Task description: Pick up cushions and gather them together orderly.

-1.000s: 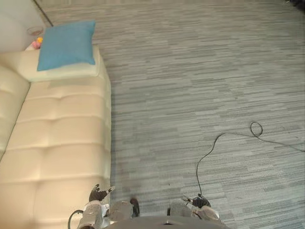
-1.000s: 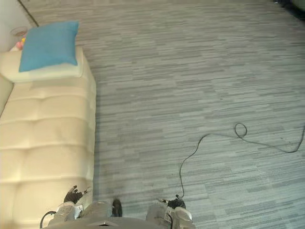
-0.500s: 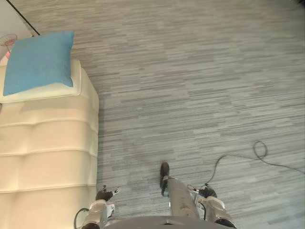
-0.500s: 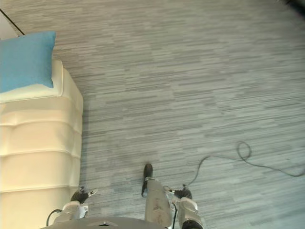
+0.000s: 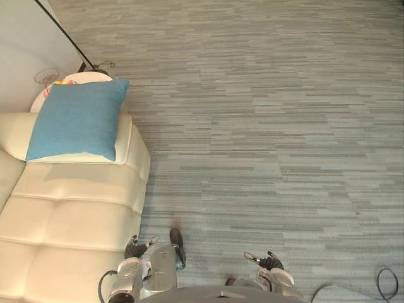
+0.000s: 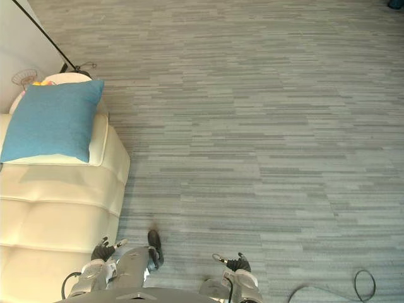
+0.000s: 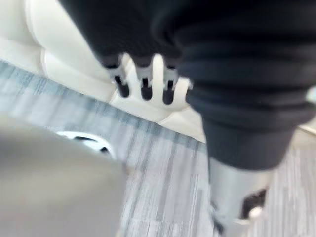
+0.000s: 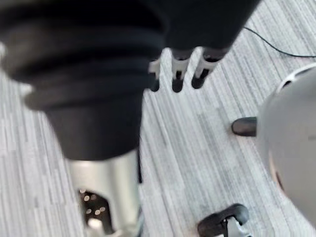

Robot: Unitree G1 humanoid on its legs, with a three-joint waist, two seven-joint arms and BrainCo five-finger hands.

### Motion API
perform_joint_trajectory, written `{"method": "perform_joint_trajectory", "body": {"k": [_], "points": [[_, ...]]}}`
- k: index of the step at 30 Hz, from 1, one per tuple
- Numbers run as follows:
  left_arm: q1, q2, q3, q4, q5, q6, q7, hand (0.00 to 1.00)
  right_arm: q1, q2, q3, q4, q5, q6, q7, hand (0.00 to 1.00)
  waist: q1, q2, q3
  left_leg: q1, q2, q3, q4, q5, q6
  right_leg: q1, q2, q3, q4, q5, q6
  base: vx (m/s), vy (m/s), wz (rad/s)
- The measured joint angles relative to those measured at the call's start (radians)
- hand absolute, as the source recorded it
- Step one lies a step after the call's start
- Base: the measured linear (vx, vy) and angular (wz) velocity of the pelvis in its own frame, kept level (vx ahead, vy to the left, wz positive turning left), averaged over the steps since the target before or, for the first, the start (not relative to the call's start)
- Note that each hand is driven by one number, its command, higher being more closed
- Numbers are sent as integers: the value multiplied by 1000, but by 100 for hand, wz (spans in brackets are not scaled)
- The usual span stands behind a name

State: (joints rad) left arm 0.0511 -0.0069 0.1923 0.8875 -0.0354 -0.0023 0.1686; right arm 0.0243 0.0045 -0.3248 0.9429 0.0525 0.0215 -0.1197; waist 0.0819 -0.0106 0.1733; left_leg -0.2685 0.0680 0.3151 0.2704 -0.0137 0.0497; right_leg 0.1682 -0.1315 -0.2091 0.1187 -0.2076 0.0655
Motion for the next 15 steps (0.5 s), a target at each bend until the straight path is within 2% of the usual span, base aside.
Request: {"method": "perform_joint_trajectory", "body": {"k": [1, 2, 3, 4, 5, 6, 7, 8, 10, 11, 12, 13, 14, 15], "points": [[-1, 6, 3, 4, -3, 0, -2, 0, -6, 6, 0, 7, -1, 1, 0, 0, -1, -8, -3, -1, -3, 2, 28, -23, 10, 4, -12, 17, 3, 10, 0, 607, 215, 6], [-1, 9, 4, 3, -2, 0, -1, 0, -7, 15, 0, 12, -2, 2, 1, 0, 8, -23, -12, 7, -7, 14, 87, -72, 19, 8, -34, 64, 46, 23, 16, 551, 211, -20], [0, 12, 0, 15, -2, 0, 1, 0, -7, 18, 3, 17, -7, 0, 3, 0, 15, -31, -23, 45, -20, 18, 107, -123, 22, -25, -46, 107, 174, 31, 35, 529, 205, -29], [0, 12, -6, 26, -2, 0, 1, 0, -7, 17, 5, 19, -13, -1, 3, 0, 15, -25, -26, 68, -20, 16, 104, -146, 16, -50, -50, 118, 255, 36, 47, 589, 206, -28], [-1, 26, -29, 47, -3, 1, 0, 0, -9, 19, 8, 16, -19, -4, 6, 0, 2, -25, -25, 136, -33, 18, 79, -194, 15, -180, -74, 164, 585, 122, 128, 467, 156, -4], [-1, 39, -45, 51, -3, 3, 1, 0, -12, 19, 10, 14, -21, -10, 6, 0, -11, -33, -20, 181, -44, 13, 69, -206, 15, -240, -89, 175, 745, 134, 135, 555, 144, 15], [1, 45, -49, 66, -4, 5, 1, 0, -12, 9, 12, 15, -21, -18, 5, 0, -25, -29, -15, 250, -55, 6, 40, -214, 16, -289, -109, 144, 887, 115, 111, 436, 61, 33], [9, 46, -50, 69, -9, 7, 2, 0, -8, -7, 32, 16, -21, -18, 6, 0, -29, -24, -10, 334, -58, -6, -4, -214, 17, -325, -110, 97, 944, 73, 69, 436, 45, 30], [16, 45, -52, 70, -28, 6, 7, 0, -7, -12, 34, 18, -21, -18, 5, 0, -30, -21, -8, 421, -53, -15, -68, -214, 16, -364, -101, 31, 874, 3, 24, 353, 6, 21], [17, 44, -52, 71, -41, 6, 10, 0, -8, -13, 34, 18, -21, -19, 4, 0, -30, -22, -8, 438, -51, -17, -81, -214, 16, -381, -95, 17, 827, -17, 18, 421, -67, 24], [17, 40, -51, 75, -52, 6, 16, 0, -9, -17, 33, 17, -21, -20, 5, 0, -33, -16, -6, 458, -40, -30, -97, -219, 8, -424, -65, 3, 648, -36, 9, 329, -96, 32], [18, 38, -44, 77, -56, 5, 19, 0, -10, -20, 27, 17, -20, -21, 5, 0, -40, -12, -4, 464, -29, -51, -105, -227, -4, -450, -36, 12, 490, -21, 1, 391, -172, 42], [17, 35, -37, 77, -56, 5, 20, 0, -10, -22, 26, 17, -20, -21, 5, 0, -45, -9, -2, 467, -21, -67, -108, -236, -17, -460, -21, 21, 416, -1, 1, 336, -211, 64], [20, 35, -31, 84, -57, 6, 21, 0, -8, -21, 7, 18, -16, -19, 6, 0, -54, -11, 1, 484, -11, -105, -126, -260, -52, -469, 20, 100, 189, 108, 12, 350, -241, 62]]}}
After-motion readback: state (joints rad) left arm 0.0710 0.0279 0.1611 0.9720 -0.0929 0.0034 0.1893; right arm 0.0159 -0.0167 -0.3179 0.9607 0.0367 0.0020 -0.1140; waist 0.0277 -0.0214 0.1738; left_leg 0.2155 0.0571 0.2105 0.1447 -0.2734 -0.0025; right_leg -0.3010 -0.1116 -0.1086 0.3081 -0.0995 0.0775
